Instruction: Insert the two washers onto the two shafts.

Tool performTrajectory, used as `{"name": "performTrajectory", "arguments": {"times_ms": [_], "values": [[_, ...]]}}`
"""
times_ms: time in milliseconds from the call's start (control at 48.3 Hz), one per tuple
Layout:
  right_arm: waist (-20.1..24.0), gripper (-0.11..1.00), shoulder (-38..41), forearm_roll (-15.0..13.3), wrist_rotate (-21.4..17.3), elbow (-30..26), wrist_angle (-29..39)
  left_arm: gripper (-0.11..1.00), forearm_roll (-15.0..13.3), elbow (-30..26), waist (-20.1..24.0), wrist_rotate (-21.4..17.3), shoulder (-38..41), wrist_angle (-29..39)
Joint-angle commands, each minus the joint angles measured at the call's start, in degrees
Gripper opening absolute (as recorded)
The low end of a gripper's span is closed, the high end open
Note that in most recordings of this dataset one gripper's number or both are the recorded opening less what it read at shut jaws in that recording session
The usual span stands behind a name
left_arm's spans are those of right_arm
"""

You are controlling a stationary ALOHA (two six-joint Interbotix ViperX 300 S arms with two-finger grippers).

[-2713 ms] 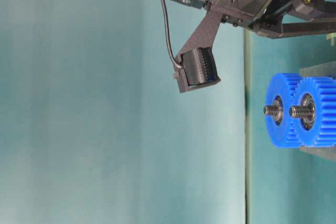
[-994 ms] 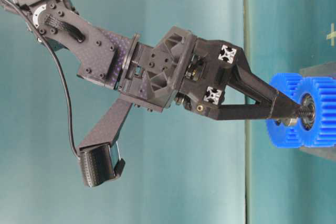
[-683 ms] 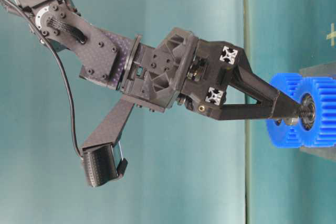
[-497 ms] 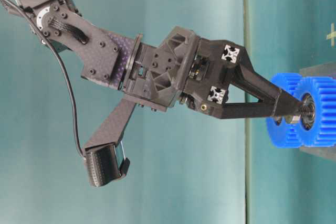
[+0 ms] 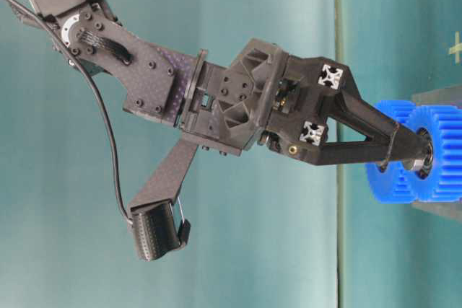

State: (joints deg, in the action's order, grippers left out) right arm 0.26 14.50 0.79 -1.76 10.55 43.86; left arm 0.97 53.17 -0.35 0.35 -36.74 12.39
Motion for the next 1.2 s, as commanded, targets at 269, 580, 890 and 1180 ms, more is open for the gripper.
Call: {"name": "performTrajectory", "arguments": {"times_ms": [269, 580, 890, 1180], "values": [[-0.4, 0.32, -1.4, 0.1, -0.2, -1.1, -0.1, 0.01, 0.1, -0.7, -0.6, 0.1, -0.3, -0.5], [-0.1, 0.91, -6.2, -1.2, -0.1, -1.7, -1.9, 0.01, 0.1, -0.7, -0.6, 0.3, -0.3, -0.5], [-0.5, 0.84, -17.0, -6.1, 0.0, 4.7, -2.2, 0.01, 0.2, -0.3, -0.5, 0.3, -0.4, -0.5], [-0.7, 0.54, -27.1, -6.2, 0.0, 13.4, -3.3, 0.01, 0.2, -0.1, -0.6, -0.3, -0.4, -1.1]]}}
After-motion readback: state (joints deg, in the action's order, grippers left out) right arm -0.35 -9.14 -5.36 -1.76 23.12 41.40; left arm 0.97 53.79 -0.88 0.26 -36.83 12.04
